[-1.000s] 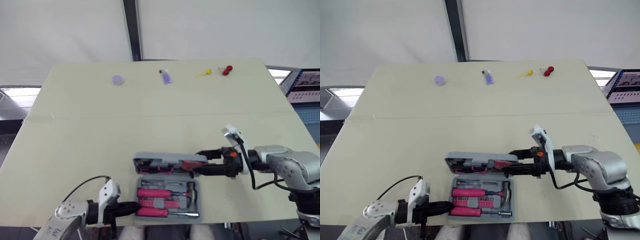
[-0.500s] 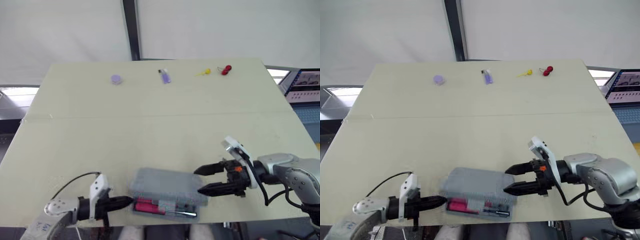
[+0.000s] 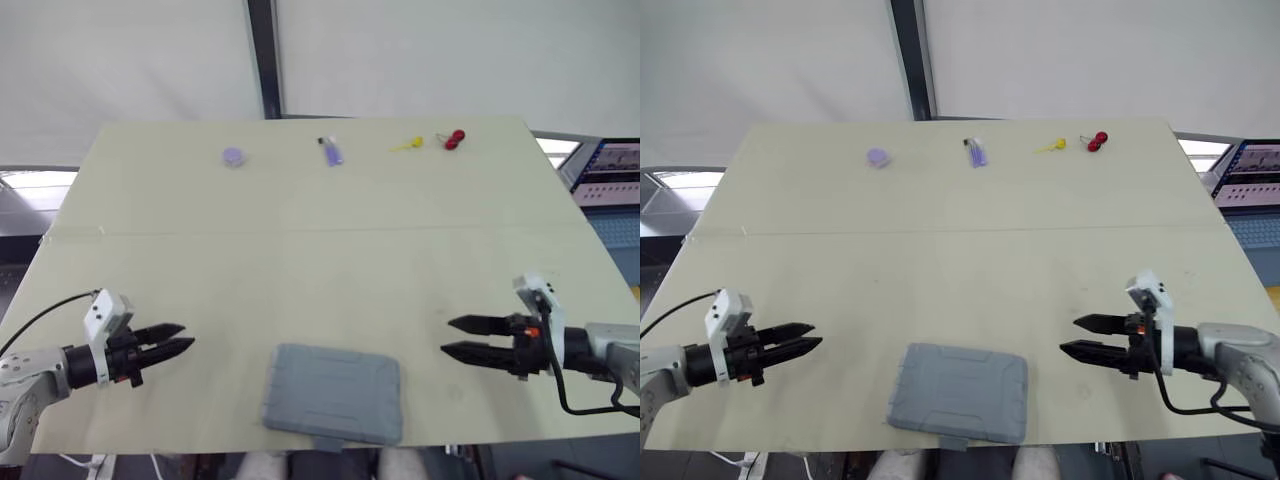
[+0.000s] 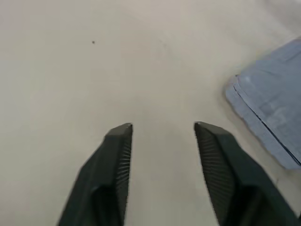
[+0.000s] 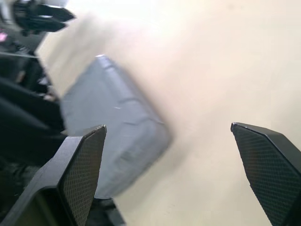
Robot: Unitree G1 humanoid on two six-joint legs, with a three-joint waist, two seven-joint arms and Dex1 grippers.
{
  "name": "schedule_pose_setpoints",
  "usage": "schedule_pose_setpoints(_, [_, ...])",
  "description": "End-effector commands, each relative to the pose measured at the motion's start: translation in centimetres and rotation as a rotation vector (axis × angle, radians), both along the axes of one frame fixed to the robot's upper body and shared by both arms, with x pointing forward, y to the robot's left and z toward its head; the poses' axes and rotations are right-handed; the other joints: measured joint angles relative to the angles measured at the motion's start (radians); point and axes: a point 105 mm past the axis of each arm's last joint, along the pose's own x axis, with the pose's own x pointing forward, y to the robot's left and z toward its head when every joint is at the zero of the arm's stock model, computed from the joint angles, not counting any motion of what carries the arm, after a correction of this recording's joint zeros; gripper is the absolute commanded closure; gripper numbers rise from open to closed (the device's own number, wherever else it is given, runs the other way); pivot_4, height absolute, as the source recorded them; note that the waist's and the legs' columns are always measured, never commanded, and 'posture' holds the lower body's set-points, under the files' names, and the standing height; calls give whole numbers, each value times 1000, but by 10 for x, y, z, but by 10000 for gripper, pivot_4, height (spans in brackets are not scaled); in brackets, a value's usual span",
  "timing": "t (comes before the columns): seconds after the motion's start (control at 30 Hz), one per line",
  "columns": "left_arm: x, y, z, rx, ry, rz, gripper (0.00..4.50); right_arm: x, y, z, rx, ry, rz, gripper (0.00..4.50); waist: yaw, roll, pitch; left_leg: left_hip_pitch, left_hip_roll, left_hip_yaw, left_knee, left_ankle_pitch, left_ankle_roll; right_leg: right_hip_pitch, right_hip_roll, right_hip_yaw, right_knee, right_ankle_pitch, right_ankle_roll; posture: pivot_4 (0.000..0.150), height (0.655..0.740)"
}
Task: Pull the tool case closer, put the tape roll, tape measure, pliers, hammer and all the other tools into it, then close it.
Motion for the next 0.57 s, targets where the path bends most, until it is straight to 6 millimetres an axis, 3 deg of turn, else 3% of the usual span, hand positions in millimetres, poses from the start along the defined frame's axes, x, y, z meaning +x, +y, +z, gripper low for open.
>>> schedule_pose_setpoints(0.03, [8,16,12,60,-66,49,6962,8,-33,7,-33,-72,-128,0,-3,0,0,0,0,0,0,0,0,0,0,0,0,0,0,1500,7400])
schedule_pose_setpoints(0.07, [9,21,14,69,-77,70,1105,8,-43,4,-64,-83,-158,0,-3,0,0,0,0,1,0,0,0,0,0,0,0,0,0,1500,7400])
schedule_pose_setpoints(0.1, [11,26,16,71,-87,93,404,8,-54,2,-98,-97,-189,0,-3,0,0,1,0,1,0,0,0,0,0,0,0,0,0,1500,7400])
schedule_pose_setpoints(0.37, [19,51,21,131,-142,215,404,2,-96,-10,-219,-118,-284,0,-4,0,0,1,1,2,-1,0,0,0,0,0,0,0,0,1500,7400])
schedule_pose_setpoints(0.57, [18,57,21,136,-130,229,404,3,-103,-14,-228,-124,-305,0,-4,0,0,1,1,2,0,0,0,0,0,0,0,0,0,1500,7400])
